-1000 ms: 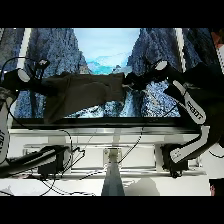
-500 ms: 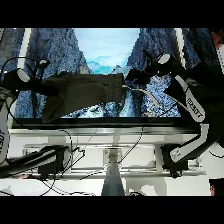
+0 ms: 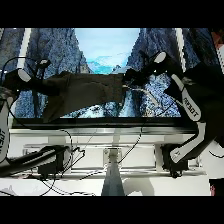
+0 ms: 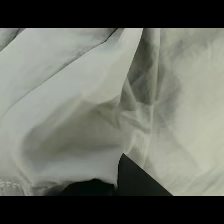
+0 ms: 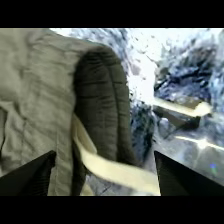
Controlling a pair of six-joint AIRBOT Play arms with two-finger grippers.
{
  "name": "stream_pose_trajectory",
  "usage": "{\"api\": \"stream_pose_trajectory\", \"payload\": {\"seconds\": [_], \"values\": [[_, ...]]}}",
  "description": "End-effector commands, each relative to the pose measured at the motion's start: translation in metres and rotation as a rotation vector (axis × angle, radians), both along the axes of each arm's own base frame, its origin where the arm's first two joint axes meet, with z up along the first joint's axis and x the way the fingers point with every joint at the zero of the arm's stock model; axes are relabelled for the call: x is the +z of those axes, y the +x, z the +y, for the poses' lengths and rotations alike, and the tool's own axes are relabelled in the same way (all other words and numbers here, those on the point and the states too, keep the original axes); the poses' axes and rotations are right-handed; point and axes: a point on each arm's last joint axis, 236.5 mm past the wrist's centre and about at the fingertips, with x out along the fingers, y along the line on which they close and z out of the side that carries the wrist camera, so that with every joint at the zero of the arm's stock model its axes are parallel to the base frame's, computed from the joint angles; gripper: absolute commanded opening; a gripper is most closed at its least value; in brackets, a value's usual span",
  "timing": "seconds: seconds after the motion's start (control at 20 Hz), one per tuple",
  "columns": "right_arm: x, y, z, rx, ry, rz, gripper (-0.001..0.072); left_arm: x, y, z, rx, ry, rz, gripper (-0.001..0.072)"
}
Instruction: Fold the clothes and pants, and hang the long-sleeved shirts on hangers.
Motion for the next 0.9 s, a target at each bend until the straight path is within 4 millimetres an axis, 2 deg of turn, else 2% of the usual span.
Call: {"api": "stream_pose_trajectory", "payload": {"seconds": [0.0, 0.05, 0.2, 0.25, 0.35, 0.45, 0.5, 0.55, 0.65, 0.75, 0.8, 0.85], "values": [[-0.027, -0.013, 0.022, 0.012, -0.016, 0.055, 0.0693, -0.001, 0.001, -0.009, 0.016, -0.043, 0.004, 0.0005], [-0.029, -0.013, 0.032, 0.003, 0.007, 0.064, 0.0692, -0.003, 0.001, -0.009, 0.016, -0.044, 0.008, 0.0004], [-0.014, -0.013, 0.066, 0.023, 0.114, 0.024, 0.0688, -0.007, 0.0, -0.008, 0.015, -0.042, 0.021, 0.0005], [-0.011, -0.015, 0.074, 0.034, 0.132, 0.018, 0.0652, -0.009, 0.0, -0.008, 0.016, -0.043, 0.026, 0.0004], [-0.012, -0.019, 0.083, 0.049, 0.126, 0.004, 0.0404, -0.012, -0.001, -0.008, 0.016, -0.044, 0.034, 0.0005], [-0.013, -0.015, 0.089, 0.048, 0.119, -0.027, 0.0077, -0.013, -0.001, -0.008, 0.016, -0.044, 0.035, 0.0004], [-0.011, -0.014, 0.09, 0.052, 0.12, -0.036, 0.0025, -0.012, -0.001, -0.008, 0.016, -0.044, 0.033, 0.0005], [-0.006, -0.012, 0.088, 0.069, 0.121, -0.05, 0.0025, -0.01, 0.0, -0.008, 0.015, -0.043, 0.028, 0.0005], [0.018, -0.005, 0.076, 0.12, 0.106, -0.085, 0.0025, 0.0, 0.008, -0.004, 0.018, -0.032, -0.003, 0.0016], [0.052, 0.006, 0.045, 0.174, 0.037, -0.155, 0.0025, 0.018, 0.019, 0.003, 0.027, -0.02, -0.055, 0.0016], [0.074, 0.015, 0.022, 0.152, -0.011, -0.189, 0.0024, 0.029, 0.024, 0.008, 0.034, -0.012, -0.086, 0.0016], [0.1, 0.025, -0.004, 0.092, -0.055, -0.216, 0.0024, 0.041, 0.029, 0.01, 0.036, -0.008, -0.117, 0.0143]]}}
